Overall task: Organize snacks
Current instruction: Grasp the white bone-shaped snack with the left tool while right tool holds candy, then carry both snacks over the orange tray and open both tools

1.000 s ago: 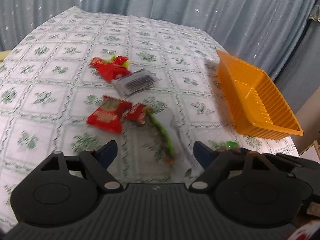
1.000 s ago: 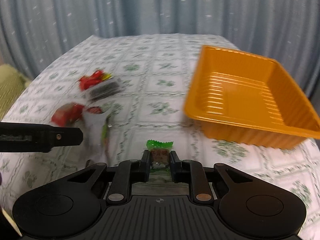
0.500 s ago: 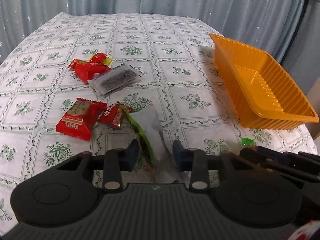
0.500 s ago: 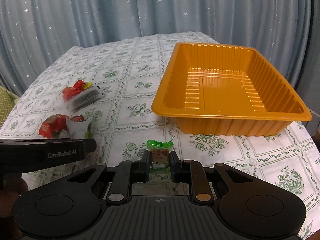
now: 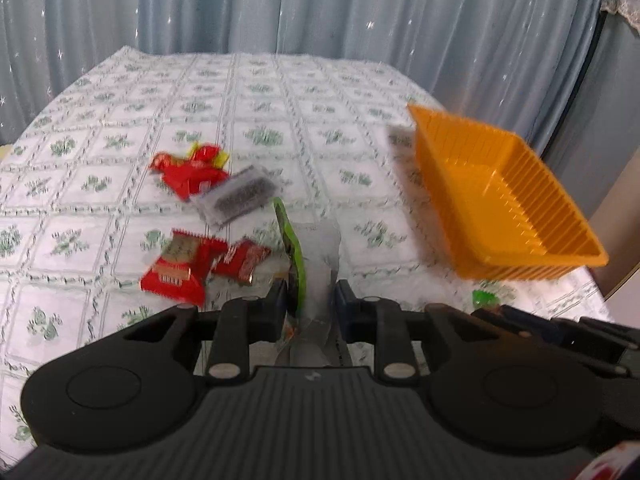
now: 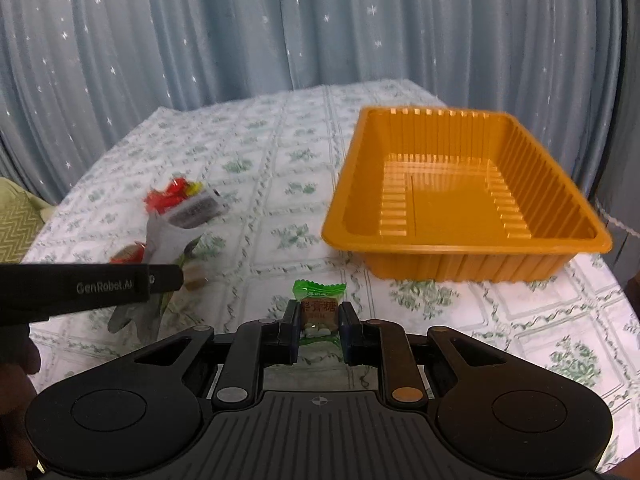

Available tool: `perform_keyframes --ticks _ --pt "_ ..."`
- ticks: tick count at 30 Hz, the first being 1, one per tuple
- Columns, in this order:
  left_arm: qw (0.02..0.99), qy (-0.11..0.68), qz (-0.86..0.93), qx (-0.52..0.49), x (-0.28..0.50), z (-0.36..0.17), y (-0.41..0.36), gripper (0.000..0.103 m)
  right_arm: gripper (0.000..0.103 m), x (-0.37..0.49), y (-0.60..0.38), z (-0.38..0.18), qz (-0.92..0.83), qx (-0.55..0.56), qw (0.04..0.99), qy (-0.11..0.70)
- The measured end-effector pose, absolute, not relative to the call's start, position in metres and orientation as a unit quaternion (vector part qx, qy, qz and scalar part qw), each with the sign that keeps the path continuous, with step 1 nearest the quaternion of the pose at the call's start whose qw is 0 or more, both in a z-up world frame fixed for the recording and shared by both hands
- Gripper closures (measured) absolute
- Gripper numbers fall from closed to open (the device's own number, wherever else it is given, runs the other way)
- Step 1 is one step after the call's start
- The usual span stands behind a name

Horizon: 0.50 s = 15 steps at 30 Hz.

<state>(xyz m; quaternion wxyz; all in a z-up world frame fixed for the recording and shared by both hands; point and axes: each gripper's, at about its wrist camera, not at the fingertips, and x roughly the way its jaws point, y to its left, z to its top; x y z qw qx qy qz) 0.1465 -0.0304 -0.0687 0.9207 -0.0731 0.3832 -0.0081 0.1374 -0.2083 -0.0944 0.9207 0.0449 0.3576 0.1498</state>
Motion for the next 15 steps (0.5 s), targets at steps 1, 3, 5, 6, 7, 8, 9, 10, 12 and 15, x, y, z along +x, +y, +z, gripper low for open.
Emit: perform_keyframes --ticks 1,3,5,6,7,8,9,10,12,15 --pt "0.922 0.379 -0.011 -0.075 0.146 -0.063 -0.031 0.080 0.083 0.135 -0.210 -0.089 0.149 0.047 0.923 0.351" --pt "0.925 0.370 -0.022 -0.079 0.148 -0.051 -0.034 0.080 0.083 0.131 -0.215 -0.077 0.145 0.052 0.929 0.337" --pt "0.928 0.362 -0.036 -0.082 0.150 -0.040 -0.041 0.080 0.083 0.130 -0.221 -0.065 0.140 0.059 0.934 0.324" --pt "0.929 0.359 -0.044 -0.082 0.152 -0.035 -0.045 0.080 0.083 0.130 -0.227 -0.057 0.135 0.065 0.936 0.317" --pt "0.929 0.357 -0.052 -0.083 0.155 -0.032 -0.050 0.080 0.083 0.132 -0.232 -0.051 0.132 0.071 0.938 0.311" --pt "0.929 0.355 -0.061 -0.086 0.159 -0.028 -0.056 0.080 0.083 0.134 -0.238 -0.045 0.127 0.075 0.940 0.306" --pt "0.929 0.354 -0.070 -0.086 0.163 -0.025 -0.061 0.080 0.083 0.137 -0.243 -0.040 0.121 0.078 0.943 0.301" --pt "0.928 0.354 -0.081 -0.087 0.168 -0.023 -0.068 0.080 0.083 0.141 -0.249 -0.036 0.114 0.078 0.945 0.297" --pt "0.925 0.355 -0.098 -0.092 0.177 -0.021 -0.080 0.080 0.083 0.151 -0.261 -0.030 0.101 0.079 0.948 0.292" --pt "0.923 0.354 -0.120 -0.093 0.193 -0.020 -0.098 0.080 0.083 0.170 -0.279 -0.026 0.082 0.078 0.950 0.291"
